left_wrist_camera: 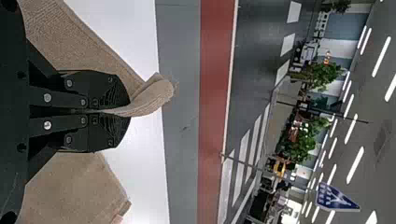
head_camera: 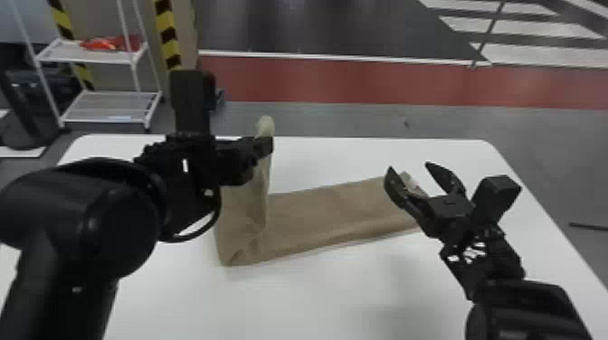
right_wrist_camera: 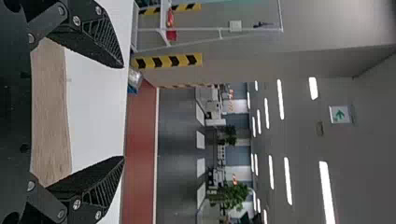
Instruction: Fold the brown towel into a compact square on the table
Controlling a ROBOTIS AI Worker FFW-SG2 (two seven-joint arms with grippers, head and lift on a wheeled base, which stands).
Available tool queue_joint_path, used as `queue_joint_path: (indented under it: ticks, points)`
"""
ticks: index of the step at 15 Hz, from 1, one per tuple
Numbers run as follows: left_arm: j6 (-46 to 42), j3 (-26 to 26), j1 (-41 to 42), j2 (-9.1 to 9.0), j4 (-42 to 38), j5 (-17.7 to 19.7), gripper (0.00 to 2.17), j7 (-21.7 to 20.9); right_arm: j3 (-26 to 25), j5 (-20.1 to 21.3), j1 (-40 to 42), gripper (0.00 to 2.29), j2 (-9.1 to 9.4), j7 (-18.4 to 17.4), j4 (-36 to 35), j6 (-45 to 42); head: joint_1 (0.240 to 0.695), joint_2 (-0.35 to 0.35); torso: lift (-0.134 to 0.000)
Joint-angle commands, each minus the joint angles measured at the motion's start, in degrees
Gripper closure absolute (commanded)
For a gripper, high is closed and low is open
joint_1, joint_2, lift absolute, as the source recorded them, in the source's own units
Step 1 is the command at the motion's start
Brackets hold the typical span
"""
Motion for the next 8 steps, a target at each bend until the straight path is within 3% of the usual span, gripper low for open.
queue_joint_path:
  ticks: [1, 3, 5, 8]
  points:
    - [-9.04, -6.61, 0.14, -2.51, 6.52, -3.60, 1.22, 1.08, -5.08, -3.29, 1.90, 0.12, -1.27, -1.55, 0.06, -3.49, 0.655, -0.184, -0.123]
    - [-13.08, -10.39, 0.14, -2.51, 12.06, -8.35, 1.22, 1.17, -8.07, -6.19, 3.22, 0.12, -2.50, -1.55, 0.15, -4.02, 0.649, -0.297, -0.123]
    - [-16.60, -14.87, 0.06, -2.51, 16.36, -8.53, 1.22, 2.14, -10.44, -9.09, 4.89, 0.12, -3.64, -1.02, 0.50, -4.72, 0.662, -0.350, -0.123]
    - [-23.81, -19.44, -2.14, -2.51, 24.54, -9.84, 1.22, 3.89, -13.34, -9.88, 5.33, 0.12, -3.64, 0.65, 1.38, -4.72, 0.685, -0.350, -0.123]
